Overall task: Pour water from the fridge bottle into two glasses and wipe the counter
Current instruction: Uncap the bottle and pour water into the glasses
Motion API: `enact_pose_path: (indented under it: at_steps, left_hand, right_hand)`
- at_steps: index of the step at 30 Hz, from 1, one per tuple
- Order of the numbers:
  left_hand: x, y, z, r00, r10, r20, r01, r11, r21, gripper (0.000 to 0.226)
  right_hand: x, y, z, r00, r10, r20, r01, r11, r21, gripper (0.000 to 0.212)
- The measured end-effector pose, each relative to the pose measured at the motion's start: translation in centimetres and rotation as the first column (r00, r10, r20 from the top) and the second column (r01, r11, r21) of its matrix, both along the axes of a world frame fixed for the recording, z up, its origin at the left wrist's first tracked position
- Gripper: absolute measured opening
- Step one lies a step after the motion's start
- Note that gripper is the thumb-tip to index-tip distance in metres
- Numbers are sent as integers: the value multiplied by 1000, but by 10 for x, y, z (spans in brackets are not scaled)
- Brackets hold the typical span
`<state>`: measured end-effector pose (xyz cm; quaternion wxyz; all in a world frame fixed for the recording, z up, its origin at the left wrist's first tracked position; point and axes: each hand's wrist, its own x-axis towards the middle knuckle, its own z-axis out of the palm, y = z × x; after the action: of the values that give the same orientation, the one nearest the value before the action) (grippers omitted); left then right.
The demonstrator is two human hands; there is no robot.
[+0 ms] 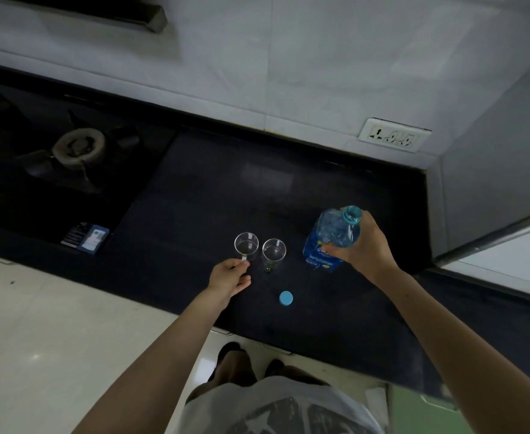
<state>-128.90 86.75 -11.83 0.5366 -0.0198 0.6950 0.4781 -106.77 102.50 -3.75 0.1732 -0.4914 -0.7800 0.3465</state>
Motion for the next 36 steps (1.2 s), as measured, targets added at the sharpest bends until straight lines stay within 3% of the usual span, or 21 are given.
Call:
enact_pose_path:
  at_steps: [4, 13, 21, 28, 36]
  left_hand:
    - [-1, 4, -1, 998, 45, 35, -45, 999, 15, 14]
    - [-9, 1, 11, 991, 24, -132, -3, 987, 159, 18]
    - [-17, 15, 66, 946, -157, -283, 231, 940, 252, 18]
    - [-6, 31, 117, 861, -291, -418, 441, 835, 327, 20]
    - [12, 47, 164, 759, -409, -506, 616, 702, 357, 19]
  right_hand:
    - [0, 0, -1, 1000, -7, 3, 7, 1000, 1, 84]
    - [-1, 0, -13, 996, -37, -79, 33, 998, -54, 90]
    - [-1, -4, -8, 994, -31, -109, 22, 996, -87, 87]
    - [4, -13, 3, 961, -170, -218, 153, 984, -93, 78]
    - [20, -17, 75, 984, -101, -145, 116, 988, 97, 87]
